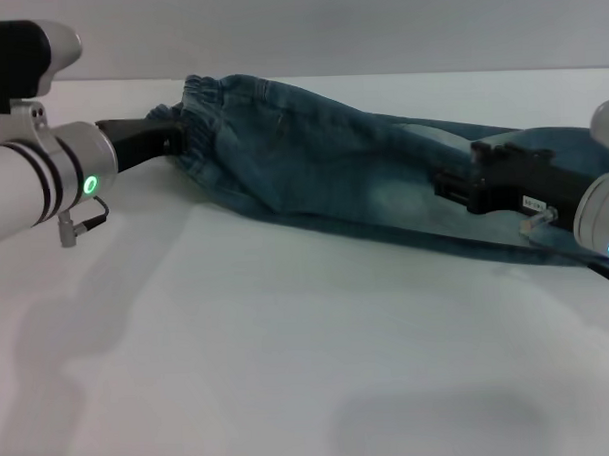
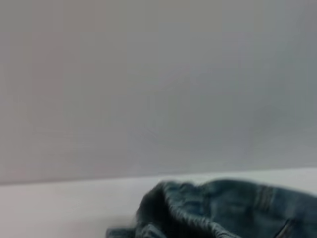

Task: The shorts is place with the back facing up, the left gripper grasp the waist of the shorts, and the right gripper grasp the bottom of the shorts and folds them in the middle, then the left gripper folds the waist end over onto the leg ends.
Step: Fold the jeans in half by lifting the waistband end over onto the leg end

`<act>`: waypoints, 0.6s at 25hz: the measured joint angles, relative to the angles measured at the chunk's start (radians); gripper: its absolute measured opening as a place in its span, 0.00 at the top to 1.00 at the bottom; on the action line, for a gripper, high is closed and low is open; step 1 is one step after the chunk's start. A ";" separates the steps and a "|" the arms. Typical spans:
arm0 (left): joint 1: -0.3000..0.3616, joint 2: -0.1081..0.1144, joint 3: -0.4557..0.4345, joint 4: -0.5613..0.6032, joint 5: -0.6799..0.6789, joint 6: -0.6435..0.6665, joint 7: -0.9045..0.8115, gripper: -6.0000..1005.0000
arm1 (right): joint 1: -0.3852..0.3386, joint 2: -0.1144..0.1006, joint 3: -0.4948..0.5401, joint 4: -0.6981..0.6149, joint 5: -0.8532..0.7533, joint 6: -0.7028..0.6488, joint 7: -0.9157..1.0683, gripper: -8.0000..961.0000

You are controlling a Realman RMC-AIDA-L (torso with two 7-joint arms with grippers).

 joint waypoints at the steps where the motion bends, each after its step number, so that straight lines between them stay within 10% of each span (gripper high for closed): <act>1: 0.019 0.000 0.009 -0.038 0.000 -0.007 -0.004 0.99 | 0.006 0.000 -0.002 0.000 0.000 0.008 -0.002 0.34; 15: 0.165 0.003 0.084 -0.283 0.011 -0.053 -0.014 0.99 | 0.120 -0.003 -0.065 0.089 -0.006 -0.026 -0.003 0.41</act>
